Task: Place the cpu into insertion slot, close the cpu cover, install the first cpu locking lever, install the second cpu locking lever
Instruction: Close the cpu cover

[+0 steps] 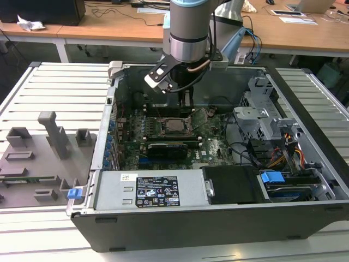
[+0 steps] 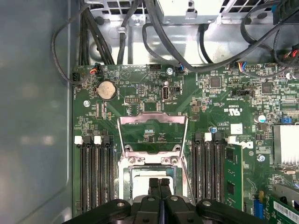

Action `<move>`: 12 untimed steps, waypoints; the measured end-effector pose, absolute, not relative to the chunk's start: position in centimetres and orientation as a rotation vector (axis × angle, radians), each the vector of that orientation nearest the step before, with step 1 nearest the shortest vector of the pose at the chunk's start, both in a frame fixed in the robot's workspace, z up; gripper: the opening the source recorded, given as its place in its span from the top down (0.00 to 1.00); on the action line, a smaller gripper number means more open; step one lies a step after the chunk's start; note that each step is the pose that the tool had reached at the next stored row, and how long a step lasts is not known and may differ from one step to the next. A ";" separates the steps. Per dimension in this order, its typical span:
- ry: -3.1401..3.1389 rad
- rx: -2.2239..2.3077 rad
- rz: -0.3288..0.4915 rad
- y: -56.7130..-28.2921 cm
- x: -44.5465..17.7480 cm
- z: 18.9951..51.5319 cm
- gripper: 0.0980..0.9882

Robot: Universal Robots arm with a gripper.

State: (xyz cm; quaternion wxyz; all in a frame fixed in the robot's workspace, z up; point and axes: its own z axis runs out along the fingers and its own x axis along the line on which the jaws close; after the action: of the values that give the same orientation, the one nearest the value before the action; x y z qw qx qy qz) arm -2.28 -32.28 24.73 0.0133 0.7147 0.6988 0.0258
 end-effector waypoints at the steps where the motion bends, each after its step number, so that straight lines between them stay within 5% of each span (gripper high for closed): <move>1: 2.177 2.226 0.080 -32.3 -2.3 24.8 0.99; 12: 2.177 2.226 0.081 -32.3 -2.3 25.6 0.99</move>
State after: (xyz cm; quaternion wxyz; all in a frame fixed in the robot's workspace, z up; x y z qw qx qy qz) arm -2.26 -32.27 25.64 0.0132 0.7146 0.6989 0.0259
